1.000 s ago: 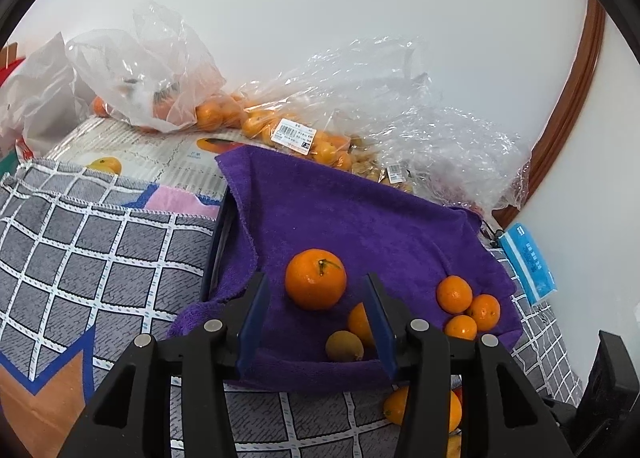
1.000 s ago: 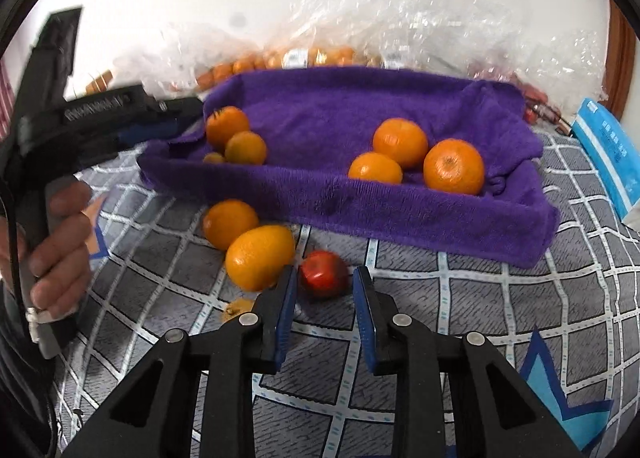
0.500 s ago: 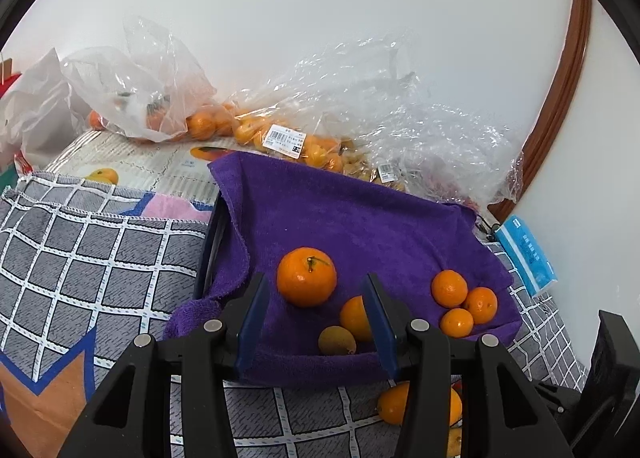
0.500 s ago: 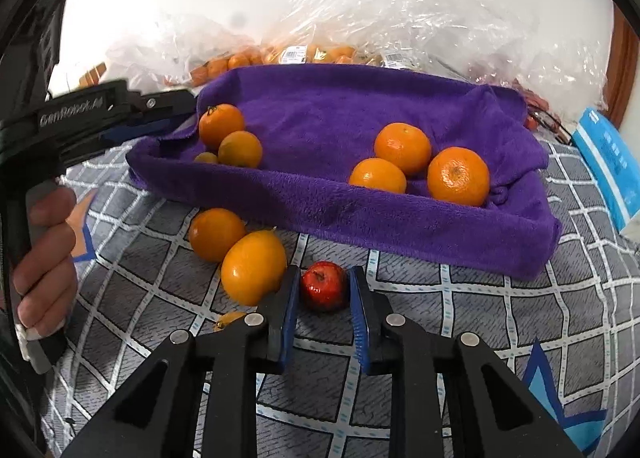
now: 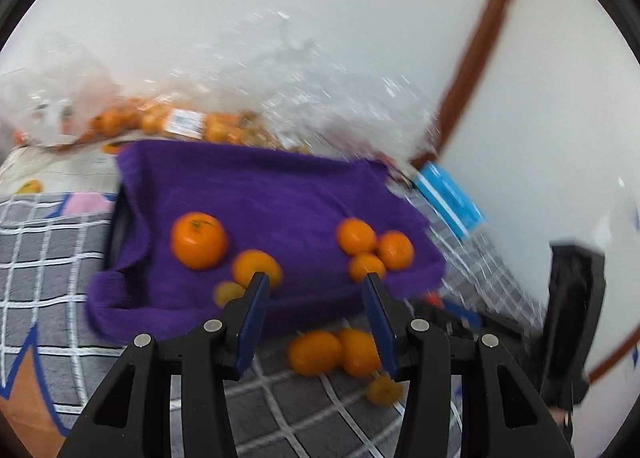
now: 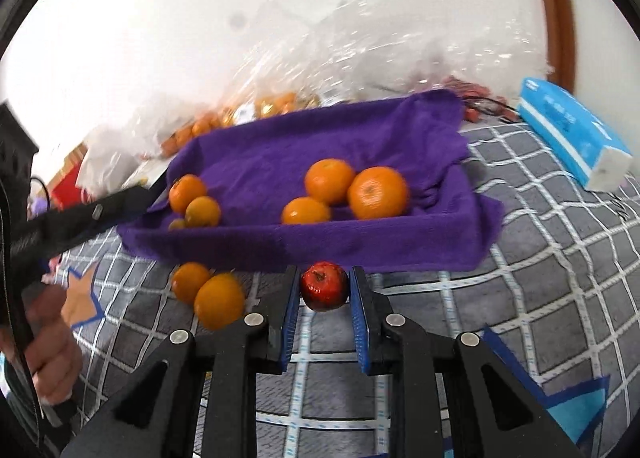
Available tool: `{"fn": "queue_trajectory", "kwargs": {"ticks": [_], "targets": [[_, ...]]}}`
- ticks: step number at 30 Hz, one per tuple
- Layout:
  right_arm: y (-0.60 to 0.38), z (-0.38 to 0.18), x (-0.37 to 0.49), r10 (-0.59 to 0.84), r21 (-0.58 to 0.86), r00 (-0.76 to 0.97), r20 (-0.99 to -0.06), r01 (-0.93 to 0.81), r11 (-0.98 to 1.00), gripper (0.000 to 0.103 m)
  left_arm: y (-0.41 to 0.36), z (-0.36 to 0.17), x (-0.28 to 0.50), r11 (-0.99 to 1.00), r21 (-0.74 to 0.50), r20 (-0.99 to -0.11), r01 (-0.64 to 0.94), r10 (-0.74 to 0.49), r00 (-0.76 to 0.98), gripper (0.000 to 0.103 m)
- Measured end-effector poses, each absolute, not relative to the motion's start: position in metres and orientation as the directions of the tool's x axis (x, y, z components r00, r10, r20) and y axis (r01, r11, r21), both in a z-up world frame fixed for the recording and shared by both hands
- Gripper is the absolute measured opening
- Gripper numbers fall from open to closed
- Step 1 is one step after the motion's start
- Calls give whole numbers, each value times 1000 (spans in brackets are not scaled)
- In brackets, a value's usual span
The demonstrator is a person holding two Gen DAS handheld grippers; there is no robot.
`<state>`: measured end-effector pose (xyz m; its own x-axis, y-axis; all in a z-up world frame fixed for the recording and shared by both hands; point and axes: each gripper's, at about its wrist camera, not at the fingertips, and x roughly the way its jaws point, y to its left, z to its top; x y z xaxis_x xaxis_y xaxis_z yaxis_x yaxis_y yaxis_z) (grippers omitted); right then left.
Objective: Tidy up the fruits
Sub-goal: 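Grasp a large orange with the left tool while the right tool holds the apple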
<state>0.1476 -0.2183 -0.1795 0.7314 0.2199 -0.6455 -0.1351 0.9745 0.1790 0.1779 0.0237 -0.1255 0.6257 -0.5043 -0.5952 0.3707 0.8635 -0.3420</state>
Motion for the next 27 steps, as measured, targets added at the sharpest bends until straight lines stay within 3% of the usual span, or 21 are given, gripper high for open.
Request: {"fn": "queue_trajectory", "kwargs": {"ticks": [14, 27], "targets": [[-228, -180, 147, 184, 180, 746, -640, -87, 980, 24, -3, -148, 181, 894, -167, -753, 415, -388, 531, 46], [-228, -181, 149, 189, 180, 737, -649, -93, 979, 25, -6, -165, 187, 900, -163, -804, 405, -359, 473, 43]]}}
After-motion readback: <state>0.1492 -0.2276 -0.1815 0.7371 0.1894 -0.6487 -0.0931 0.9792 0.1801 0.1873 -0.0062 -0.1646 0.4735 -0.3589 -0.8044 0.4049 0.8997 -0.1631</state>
